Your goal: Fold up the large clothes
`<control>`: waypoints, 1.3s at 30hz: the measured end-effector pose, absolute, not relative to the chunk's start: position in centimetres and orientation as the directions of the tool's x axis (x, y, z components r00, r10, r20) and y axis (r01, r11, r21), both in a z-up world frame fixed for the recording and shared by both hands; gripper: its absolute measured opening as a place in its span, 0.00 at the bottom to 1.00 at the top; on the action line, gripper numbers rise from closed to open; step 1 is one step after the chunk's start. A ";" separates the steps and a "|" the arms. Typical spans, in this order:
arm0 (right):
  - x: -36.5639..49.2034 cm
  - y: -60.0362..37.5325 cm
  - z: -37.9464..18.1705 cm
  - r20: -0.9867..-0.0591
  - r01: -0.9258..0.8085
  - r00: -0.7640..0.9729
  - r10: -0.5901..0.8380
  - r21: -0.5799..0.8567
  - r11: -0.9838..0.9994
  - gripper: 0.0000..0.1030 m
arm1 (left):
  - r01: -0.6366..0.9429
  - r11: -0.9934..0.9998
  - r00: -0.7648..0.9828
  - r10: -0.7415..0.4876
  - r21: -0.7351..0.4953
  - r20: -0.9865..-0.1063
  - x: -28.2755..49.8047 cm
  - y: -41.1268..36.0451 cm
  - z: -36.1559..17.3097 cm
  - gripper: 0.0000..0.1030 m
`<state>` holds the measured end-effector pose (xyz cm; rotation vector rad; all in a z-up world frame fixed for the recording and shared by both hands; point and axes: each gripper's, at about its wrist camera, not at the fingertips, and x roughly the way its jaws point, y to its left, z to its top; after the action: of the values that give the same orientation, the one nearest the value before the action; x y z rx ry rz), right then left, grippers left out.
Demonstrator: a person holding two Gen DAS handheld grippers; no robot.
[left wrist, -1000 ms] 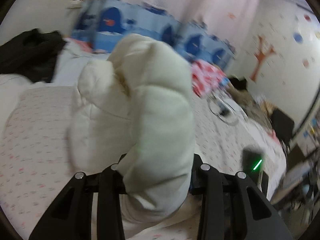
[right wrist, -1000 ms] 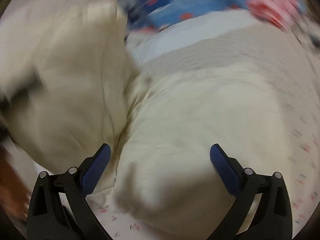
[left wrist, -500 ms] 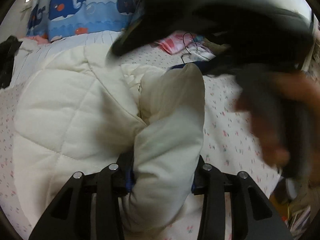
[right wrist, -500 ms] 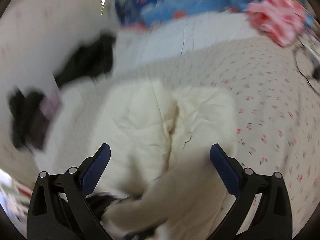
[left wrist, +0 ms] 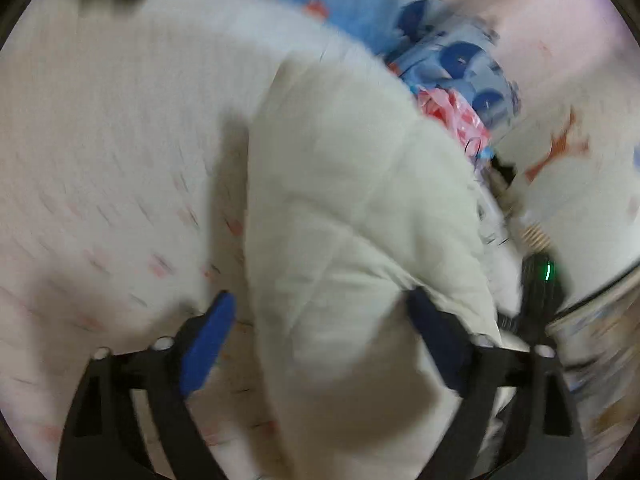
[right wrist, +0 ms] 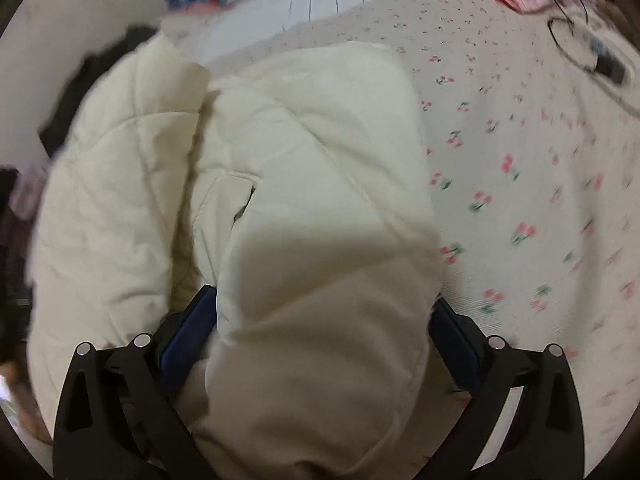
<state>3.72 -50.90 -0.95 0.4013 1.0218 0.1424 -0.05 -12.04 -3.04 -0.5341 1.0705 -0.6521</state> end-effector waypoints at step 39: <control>3.1 -30.7 -2.2 -0.706 -0.071 0.620 0.342 0.384 0.921 0.93 | 0.334 0.943 0.684 -0.237 0.008 -0.690 -9.3 -2.7 3.8 0.86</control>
<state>3.12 -30.74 -2.16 0.3357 0.8736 0.2425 -9.35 -2.68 3.78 0.1369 0.7528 -0.3209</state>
